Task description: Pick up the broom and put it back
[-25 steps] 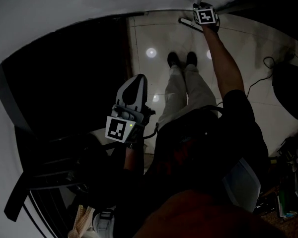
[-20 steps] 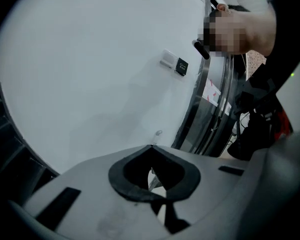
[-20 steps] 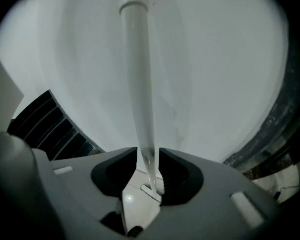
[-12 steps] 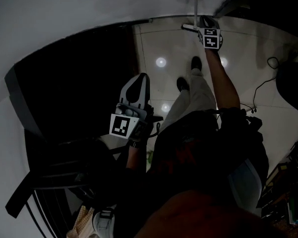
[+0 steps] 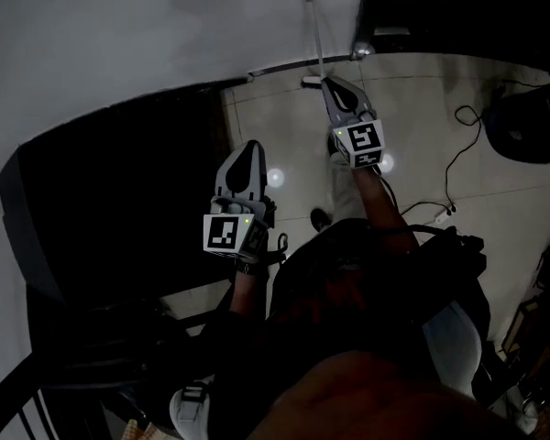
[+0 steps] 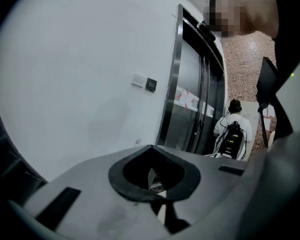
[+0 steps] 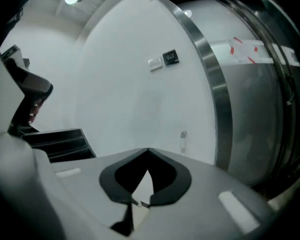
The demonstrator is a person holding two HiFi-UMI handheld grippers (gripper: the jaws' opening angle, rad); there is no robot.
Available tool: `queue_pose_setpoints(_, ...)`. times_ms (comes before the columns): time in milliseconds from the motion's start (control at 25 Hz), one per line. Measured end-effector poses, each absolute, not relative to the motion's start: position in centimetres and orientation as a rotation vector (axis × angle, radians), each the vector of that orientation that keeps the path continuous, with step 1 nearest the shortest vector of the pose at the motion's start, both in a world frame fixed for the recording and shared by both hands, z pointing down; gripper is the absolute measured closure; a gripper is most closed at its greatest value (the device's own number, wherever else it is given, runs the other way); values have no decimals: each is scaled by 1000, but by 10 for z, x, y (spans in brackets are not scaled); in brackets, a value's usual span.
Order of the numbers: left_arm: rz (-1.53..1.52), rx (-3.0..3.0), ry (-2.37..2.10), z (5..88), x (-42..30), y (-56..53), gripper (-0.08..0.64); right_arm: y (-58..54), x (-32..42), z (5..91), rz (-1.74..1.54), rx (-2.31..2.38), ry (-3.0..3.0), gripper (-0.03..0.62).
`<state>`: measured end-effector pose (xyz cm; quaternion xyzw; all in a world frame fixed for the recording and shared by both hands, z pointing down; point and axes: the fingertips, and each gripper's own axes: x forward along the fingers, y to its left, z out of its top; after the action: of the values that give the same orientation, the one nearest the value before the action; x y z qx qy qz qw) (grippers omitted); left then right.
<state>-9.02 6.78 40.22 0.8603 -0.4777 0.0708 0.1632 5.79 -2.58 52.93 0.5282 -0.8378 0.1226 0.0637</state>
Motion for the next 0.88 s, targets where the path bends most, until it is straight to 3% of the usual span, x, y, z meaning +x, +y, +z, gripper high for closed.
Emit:
queue_pose_setpoints(360,105,2587,-1459,325,-131,221,555,184,25,380,159,1709,-2596,592)
queue_pose_setpoints(880,81,2610,-1462,288,-118,287,555,272,21,315,163,1550,-2704,592)
